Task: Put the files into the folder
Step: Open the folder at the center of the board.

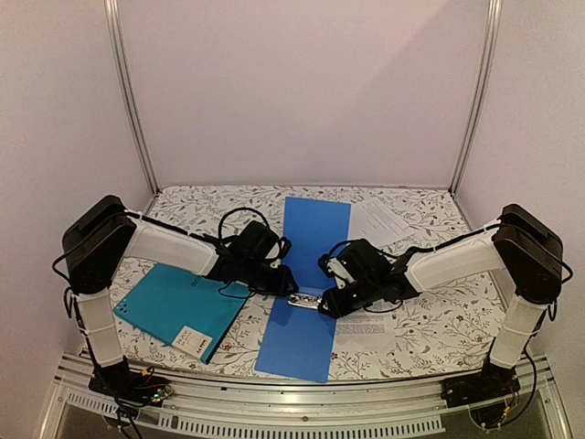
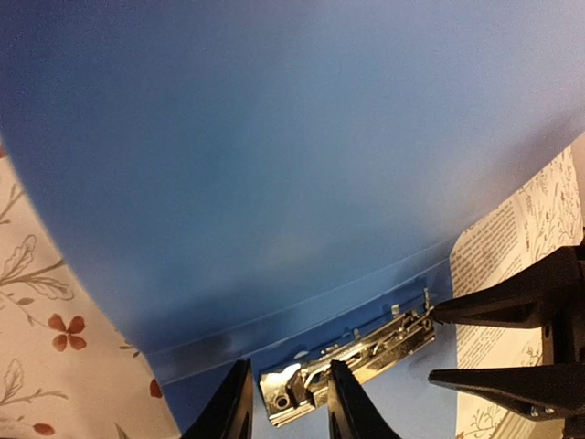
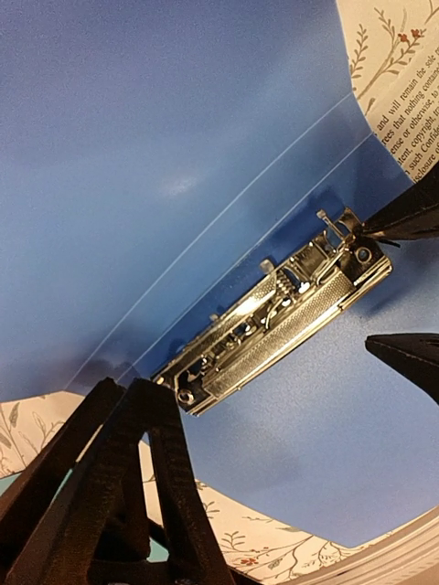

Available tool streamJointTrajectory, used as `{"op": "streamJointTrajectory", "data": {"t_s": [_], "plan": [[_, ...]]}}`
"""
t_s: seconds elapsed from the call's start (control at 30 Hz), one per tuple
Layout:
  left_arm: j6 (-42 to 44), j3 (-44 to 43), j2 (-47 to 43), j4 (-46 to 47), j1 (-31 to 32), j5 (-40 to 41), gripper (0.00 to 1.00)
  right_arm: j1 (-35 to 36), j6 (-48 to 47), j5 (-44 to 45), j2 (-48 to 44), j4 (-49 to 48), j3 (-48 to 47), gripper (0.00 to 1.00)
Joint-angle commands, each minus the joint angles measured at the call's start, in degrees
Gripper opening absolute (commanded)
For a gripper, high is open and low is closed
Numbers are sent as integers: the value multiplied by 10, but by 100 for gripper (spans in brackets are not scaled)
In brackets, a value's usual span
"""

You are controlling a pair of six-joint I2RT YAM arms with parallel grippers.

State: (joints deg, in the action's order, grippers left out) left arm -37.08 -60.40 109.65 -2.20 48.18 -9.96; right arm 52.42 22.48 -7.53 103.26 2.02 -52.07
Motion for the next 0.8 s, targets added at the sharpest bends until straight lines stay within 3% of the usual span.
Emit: {"op": "streamJointTrajectory", "data": {"t_s": [0.0, 0.77], "plan": [[3, -21, 12, 6, -7, -6, 27, -3, 1, 0, 24, 21, 15, 36], [0, -16, 22, -8, -8, 1, 18, -3, 2, -6, 26, 19, 17, 36]]}}
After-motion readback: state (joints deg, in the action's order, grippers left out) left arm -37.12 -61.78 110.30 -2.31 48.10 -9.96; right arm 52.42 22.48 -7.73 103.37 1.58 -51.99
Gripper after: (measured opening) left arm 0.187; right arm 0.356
